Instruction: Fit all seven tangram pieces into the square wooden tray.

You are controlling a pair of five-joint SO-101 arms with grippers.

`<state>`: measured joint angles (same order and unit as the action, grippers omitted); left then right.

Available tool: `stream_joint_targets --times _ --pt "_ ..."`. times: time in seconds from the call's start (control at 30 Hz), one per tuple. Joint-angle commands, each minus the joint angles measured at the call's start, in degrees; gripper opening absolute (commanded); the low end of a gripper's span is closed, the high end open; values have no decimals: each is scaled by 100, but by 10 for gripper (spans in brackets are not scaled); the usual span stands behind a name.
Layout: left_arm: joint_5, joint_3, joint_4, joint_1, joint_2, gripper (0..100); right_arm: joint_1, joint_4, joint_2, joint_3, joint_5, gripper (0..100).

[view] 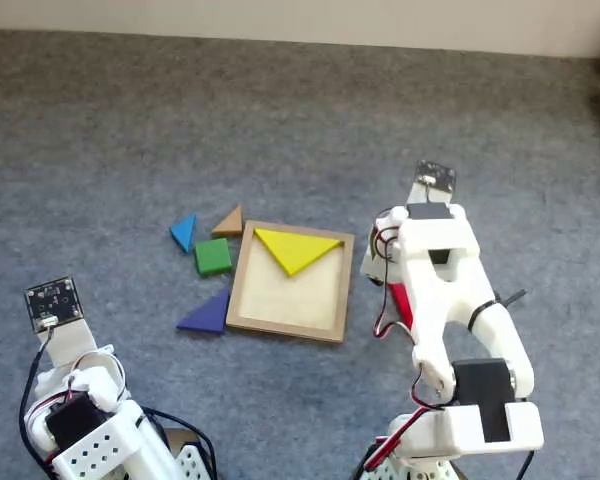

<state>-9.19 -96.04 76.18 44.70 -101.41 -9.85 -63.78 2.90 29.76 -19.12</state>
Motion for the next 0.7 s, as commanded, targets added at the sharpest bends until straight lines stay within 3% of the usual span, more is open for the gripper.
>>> stream_joint_targets --times 0.0,0.47,0.67 --pt "0 -119 53 40 -347 8 -40 66 277 -75 62 230" --pt "0 -119 53 66 -347 8 321 602 259 -75 -466 236" --pt "0 -119 53 66 -347 8 374 602 259 -57 -475 357"
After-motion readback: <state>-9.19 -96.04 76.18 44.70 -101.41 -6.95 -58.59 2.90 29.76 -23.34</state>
